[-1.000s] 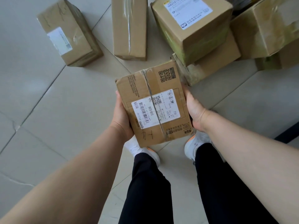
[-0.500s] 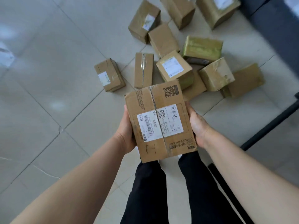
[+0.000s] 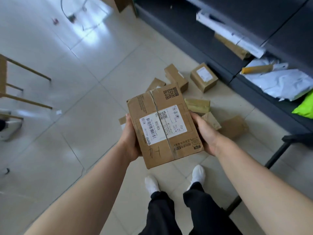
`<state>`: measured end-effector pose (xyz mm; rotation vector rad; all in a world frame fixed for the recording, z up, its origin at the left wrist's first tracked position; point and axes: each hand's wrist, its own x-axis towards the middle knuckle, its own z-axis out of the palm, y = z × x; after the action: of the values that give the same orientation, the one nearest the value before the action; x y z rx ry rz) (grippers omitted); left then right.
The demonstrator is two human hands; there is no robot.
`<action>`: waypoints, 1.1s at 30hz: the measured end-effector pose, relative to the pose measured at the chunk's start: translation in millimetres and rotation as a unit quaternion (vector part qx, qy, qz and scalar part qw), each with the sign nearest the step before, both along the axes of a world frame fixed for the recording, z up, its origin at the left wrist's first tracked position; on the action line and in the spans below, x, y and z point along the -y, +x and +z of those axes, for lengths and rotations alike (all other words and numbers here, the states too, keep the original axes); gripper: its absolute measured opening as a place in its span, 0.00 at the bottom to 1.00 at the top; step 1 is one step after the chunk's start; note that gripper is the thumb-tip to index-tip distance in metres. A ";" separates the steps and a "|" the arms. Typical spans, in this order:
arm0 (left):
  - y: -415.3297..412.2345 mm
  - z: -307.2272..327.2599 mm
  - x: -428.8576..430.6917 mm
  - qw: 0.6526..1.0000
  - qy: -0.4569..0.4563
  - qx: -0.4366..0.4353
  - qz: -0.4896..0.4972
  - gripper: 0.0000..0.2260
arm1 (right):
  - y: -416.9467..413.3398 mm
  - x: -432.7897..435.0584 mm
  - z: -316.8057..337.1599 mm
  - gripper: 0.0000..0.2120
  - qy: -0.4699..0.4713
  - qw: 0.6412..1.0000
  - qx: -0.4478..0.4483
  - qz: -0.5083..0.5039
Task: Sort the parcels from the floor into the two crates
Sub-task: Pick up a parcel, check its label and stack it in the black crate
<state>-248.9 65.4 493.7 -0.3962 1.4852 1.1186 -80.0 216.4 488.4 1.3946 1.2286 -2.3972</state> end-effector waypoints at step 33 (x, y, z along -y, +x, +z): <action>163.9 239.5 -28.7 0.867 0.201 -0.042 -0.455 0.38 | 188.9 164.6 230.3 0.22 0.155 0.828 -0.043 -0.537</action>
<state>-85.0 94.2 733.2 0.6148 1.2250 0.6282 108.8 51.8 718.7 2.6620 0.9923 -2.9757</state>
